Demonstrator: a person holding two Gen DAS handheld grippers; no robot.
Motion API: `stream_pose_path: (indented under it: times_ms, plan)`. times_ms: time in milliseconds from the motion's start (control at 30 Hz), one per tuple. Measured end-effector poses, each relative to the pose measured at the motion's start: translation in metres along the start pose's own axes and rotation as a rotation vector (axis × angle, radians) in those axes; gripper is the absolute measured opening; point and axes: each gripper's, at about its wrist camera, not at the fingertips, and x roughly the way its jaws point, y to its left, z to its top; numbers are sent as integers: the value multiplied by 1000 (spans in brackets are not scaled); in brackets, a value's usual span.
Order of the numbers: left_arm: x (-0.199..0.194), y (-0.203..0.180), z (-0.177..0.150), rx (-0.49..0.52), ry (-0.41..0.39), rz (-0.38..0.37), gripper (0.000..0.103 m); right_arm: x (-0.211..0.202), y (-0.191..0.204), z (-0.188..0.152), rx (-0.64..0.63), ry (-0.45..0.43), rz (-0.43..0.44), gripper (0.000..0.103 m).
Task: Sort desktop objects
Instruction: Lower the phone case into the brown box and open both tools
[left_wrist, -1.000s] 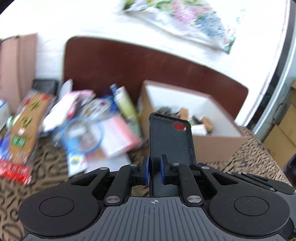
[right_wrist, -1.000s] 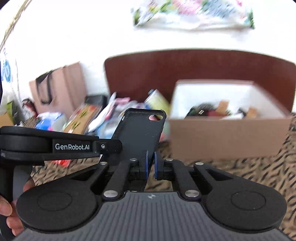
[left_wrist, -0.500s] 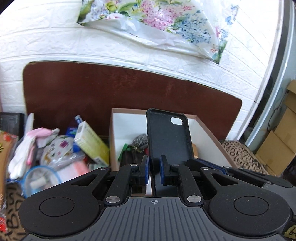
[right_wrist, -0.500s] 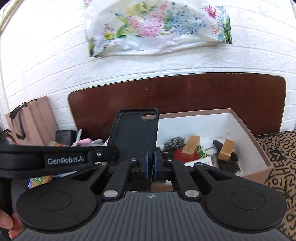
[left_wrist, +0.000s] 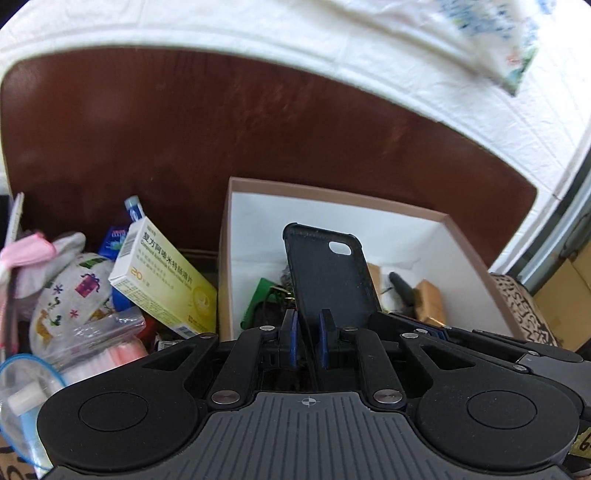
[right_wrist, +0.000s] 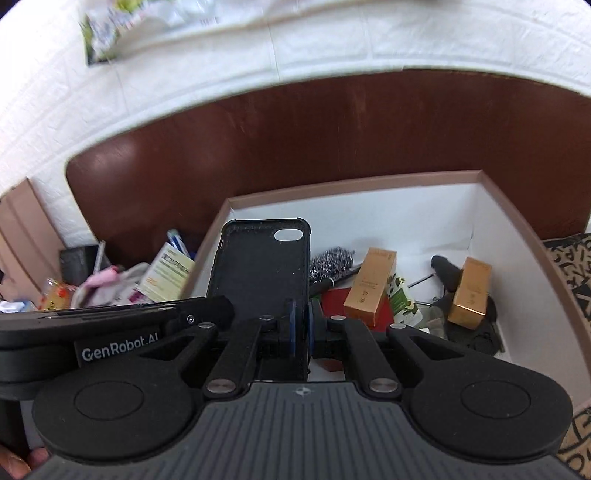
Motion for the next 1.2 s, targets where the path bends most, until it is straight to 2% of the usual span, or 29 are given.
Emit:
stream_pose_path:
  times_ms: [267,400,667,700,800,933,967,1000,1033,1067,1100,1167,1200]
  plan:
    - [32,13,18,-15,41,25,8,45,-2,18,11,101,-8,8]
    - [41,10,27,14,54,43,12,60,-8,26,56,143,5,8]
    - [48,11,32,23,53,44,13,77,-19,30,135,182,20,8]
    - [48,11,32,23,53,45,22,79,-20,29,145,187,23,8]
    - [48,11,33,19,49,36,26,83,-23,28,177,197,38,8]
    - [45,19,33,-30,28,-13,33,83,-27,27,202,183,44,11]
    - [43,22,32,-51,21,-27,35,82,-28,27,206,177,41,17]
    - [40,25,32,-74,9,-45,46,80,-31,27,217,175,39,32]
    - [37,27,33,-94,-10,-66,62,78,-34,27,231,167,32,41]
    - [32,30,32,-112,-27,-116,67,75,-38,27,245,154,31,55]
    - [28,32,31,-132,-43,-137,84,72,-43,26,260,140,36,61]
    - [17,33,29,-164,-91,-147,91,63,-54,24,306,121,72,64]
    - [12,34,28,-171,-111,-158,97,59,-59,23,327,113,93,74]
